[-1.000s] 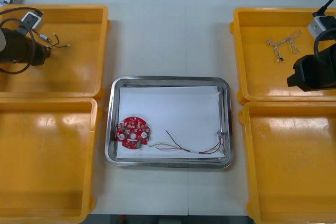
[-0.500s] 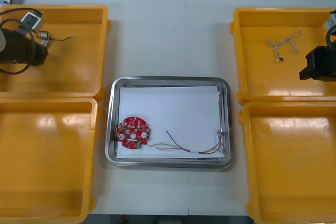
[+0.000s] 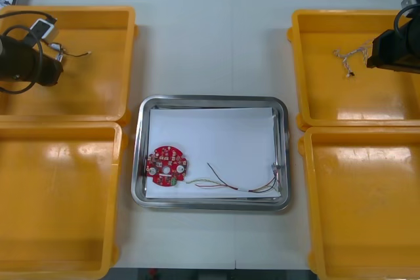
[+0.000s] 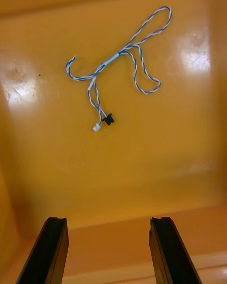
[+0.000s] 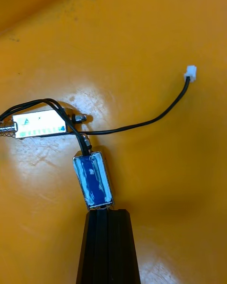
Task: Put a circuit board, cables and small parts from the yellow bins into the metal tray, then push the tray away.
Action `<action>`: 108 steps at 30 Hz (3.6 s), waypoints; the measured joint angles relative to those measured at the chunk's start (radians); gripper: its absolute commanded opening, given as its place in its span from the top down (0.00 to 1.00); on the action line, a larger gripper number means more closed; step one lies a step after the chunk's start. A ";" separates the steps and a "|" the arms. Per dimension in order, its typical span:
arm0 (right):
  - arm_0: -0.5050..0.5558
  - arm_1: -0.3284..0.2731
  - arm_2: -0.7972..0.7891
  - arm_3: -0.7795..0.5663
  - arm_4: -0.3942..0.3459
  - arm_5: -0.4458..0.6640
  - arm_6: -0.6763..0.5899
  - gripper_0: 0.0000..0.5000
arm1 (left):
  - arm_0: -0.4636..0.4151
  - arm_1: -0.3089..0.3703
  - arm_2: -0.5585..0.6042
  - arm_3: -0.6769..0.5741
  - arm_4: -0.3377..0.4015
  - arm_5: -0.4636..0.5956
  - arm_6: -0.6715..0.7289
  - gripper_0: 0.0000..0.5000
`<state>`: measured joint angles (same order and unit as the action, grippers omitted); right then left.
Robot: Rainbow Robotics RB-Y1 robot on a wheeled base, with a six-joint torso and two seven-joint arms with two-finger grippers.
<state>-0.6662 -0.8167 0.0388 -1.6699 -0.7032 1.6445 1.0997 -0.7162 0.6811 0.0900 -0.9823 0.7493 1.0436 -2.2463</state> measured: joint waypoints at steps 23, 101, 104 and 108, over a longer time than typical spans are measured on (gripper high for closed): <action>-0.053 0.070 0.136 0.280 0.146 -0.395 0.067 0.00 | 0.035 0.001 0.135 -0.173 0.007 0.376 0.000 1.00; -0.160 0.119 0.119 0.341 0.110 -0.105 0.271 1.00 | 0.019 0.000 -0.012 -0.146 -0.104 0.077 0.426 0.00; -0.160 0.116 0.097 0.324 0.102 -0.046 0.271 1.00 | 0.019 -0.001 -0.023 -0.133 -0.105 0.059 0.426 0.00; -0.159 0.116 0.078 0.309 0.090 0.005 0.274 1.00 | 0.019 -0.003 -0.027 -0.127 -0.112 0.049 0.426 0.00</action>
<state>-0.8257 -0.7010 0.1171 -1.3606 -0.6130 1.6495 1.3734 -0.6971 0.6785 0.0633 -1.1090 0.6369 1.0925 -1.8199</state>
